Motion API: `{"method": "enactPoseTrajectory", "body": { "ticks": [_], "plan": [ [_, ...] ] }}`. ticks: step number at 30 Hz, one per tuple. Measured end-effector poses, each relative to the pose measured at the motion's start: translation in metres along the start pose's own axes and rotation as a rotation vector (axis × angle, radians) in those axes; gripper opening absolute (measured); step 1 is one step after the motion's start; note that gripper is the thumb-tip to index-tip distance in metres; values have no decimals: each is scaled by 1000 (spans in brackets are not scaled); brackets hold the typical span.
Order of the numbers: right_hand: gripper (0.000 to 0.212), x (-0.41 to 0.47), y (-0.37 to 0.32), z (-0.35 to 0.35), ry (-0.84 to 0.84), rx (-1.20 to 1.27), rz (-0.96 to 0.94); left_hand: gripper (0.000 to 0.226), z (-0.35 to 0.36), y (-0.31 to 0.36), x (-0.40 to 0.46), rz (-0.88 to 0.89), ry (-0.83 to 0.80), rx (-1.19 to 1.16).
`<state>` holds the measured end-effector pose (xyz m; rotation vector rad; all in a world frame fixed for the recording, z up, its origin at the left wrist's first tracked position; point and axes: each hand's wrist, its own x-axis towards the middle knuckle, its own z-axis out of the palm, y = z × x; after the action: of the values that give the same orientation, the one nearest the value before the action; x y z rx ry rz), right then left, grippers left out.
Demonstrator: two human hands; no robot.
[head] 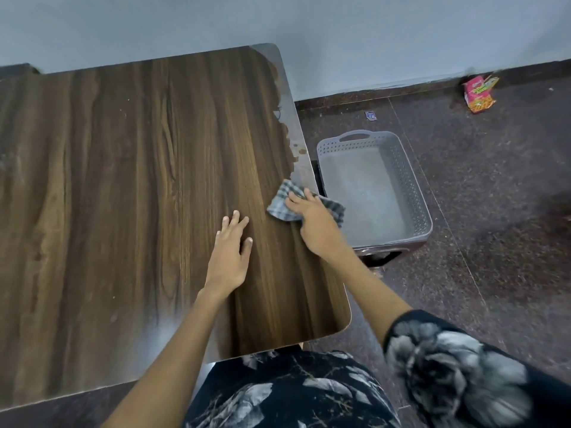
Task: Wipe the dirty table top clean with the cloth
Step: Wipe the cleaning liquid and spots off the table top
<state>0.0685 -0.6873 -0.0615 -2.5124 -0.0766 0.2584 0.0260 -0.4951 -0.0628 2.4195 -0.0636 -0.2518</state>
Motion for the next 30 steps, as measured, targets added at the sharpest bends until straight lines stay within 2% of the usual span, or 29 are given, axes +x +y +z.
{"method": "enactPoseTrajectory", "body": {
  "ticks": [3, 6, 9, 12, 14, 18, 21, 23, 26, 30],
  "plan": [
    [70, -6, -27, 12, -65, 15, -135, 45, -1, -2, 10, 10, 11, 13],
    [64, -52, -13, 16, -160, 64, -329, 45, -5, -4, 20, 1, 26, 50],
    [63, -57, 15, 2, -90, 115, -197, 45, -11, -7, 28, -3, 26, 75],
    [55, -1, 15, -14, 57, 91, -35, 46, -19, -13, 34, 4, 5, 85],
    [59, 45, 4, -17, 75, 52, 22, 46, -23, -17, 37, 10, -7, 94],
    [67, 72, -24, 6, 23, 57, -21, 46, -28, -22, 40, 24, -17, 97],
    [60, 29, -31, 20, -34, 73, -182, 46, -30, -25, 44, 43, -25, 107],
    [58, 1, -23, 15, -44, 65, -203, 46, -33, -27, 49, 58, -31, 116],
    [55, 7, -5, -4, 51, 77, -77, 46, -36, -29, 55, 65, -42, 120],
    [54, 82, -1, -18, 144, 75, 81, 46, -38, -29, 64, 60, -49, 126]
  ]
}}
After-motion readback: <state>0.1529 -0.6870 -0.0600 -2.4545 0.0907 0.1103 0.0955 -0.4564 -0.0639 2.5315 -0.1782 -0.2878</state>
